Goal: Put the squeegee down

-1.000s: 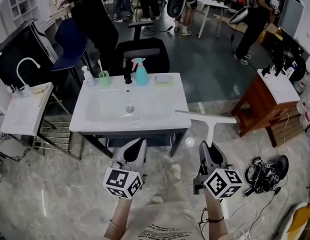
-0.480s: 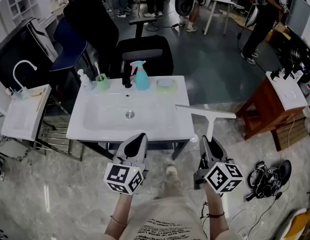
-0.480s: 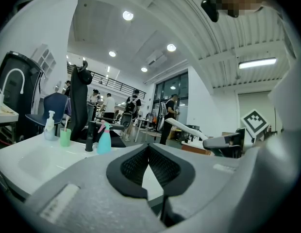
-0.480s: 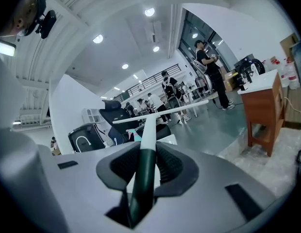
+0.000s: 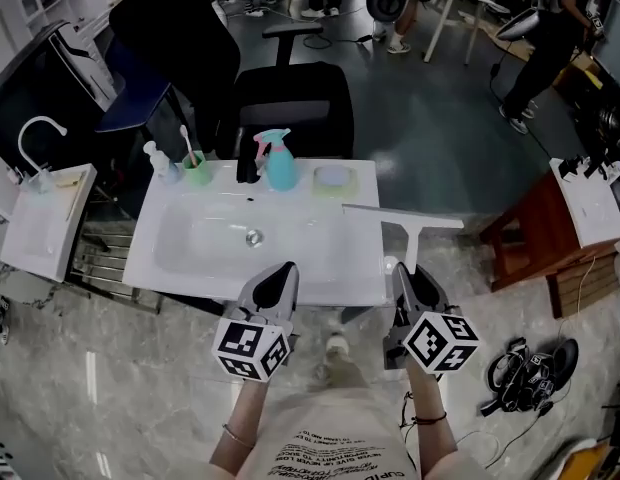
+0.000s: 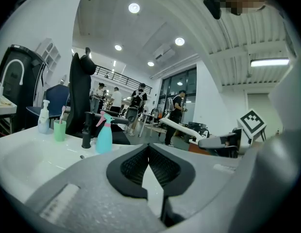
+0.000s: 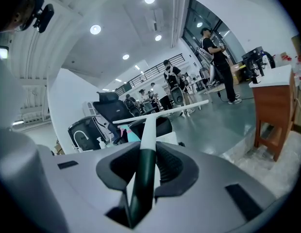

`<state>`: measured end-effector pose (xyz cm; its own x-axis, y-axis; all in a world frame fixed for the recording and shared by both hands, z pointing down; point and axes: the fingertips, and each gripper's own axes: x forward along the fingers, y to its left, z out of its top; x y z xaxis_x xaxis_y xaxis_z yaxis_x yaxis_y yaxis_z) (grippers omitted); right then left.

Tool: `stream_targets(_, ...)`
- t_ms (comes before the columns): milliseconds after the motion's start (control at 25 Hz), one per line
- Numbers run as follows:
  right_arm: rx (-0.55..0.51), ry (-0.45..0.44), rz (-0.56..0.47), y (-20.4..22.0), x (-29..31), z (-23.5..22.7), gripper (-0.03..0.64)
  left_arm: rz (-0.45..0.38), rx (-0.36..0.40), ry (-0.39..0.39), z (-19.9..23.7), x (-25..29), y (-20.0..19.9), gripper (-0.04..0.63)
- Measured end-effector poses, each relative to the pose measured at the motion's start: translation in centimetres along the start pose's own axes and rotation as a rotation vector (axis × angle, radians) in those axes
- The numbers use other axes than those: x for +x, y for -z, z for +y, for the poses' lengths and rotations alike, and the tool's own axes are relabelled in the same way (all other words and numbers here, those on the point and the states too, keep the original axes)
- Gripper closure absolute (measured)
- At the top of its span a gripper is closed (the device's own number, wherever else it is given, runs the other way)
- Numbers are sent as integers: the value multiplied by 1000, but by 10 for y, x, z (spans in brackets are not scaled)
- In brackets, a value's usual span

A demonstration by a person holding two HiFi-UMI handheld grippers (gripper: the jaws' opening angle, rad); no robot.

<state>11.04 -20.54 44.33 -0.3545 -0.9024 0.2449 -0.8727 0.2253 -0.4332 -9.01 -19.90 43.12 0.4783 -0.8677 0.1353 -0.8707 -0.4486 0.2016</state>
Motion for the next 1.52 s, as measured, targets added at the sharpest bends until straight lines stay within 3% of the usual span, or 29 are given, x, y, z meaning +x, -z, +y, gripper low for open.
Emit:
stream_targets(440, -18, -37, 130, 5, 84, -27, 522, 79, -73, -67, 24, 67, 28, 572)
stream_targets(800, -11, -57, 256, 37, 130, -44, 522, 142, -145, -122, 38, 101, 62, 574)
stream_targets(1520, -3, -3, 437, 85, 159, -55, 522, 246, -215, -121, 40, 122, 101, 574)
